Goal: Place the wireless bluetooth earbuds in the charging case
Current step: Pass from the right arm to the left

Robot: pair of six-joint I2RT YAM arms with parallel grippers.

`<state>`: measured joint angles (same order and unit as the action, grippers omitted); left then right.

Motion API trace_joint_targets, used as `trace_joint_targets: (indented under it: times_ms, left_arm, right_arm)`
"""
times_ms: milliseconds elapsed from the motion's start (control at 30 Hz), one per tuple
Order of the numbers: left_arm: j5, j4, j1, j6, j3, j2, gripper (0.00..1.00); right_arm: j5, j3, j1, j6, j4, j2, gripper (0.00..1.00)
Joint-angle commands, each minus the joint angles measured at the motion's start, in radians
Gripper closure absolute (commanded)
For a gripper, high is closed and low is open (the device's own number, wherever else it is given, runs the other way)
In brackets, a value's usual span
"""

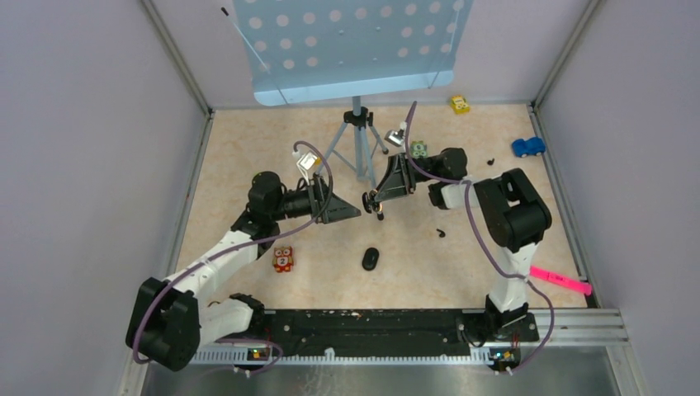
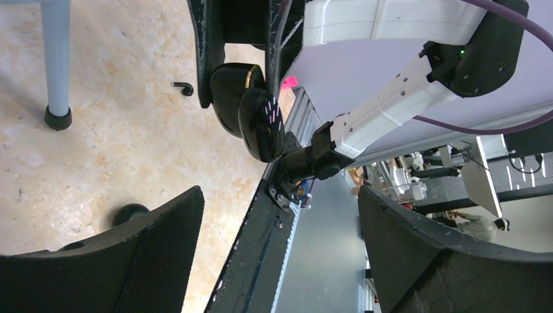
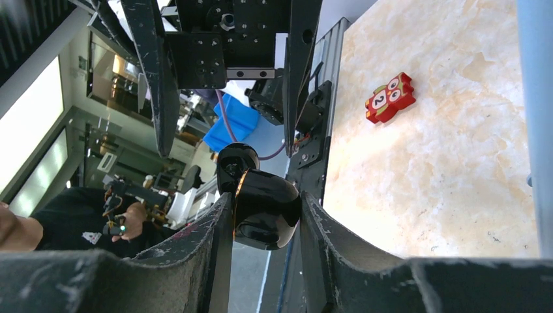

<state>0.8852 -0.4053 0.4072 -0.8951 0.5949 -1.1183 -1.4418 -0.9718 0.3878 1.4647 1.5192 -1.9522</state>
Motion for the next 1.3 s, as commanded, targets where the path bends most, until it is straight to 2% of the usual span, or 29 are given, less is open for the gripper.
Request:
trace_joint_targets:
  times_ms: [0,433,1267]
  left_arm:
    - [0.054,-0.107,-0.002,0.02,0.028,-0.03,0.08]
    - [0.07,-0.375,-0.001,-0.114,-0.03,-0.118,0.18]
    - [0.031,-0.51,0.008,-0.177,-0.017,-0.229,0.41]
  right_arm:
    - [0.012,-0.021,-0.006,-0.003,0.206,-0.001,1.0]
    - [0.051,0.022,0.015,-0.025,0.206,0.002,1.0]
    - [0.058,0.025,0.024,-0.012,0.206,0.012,1.0]
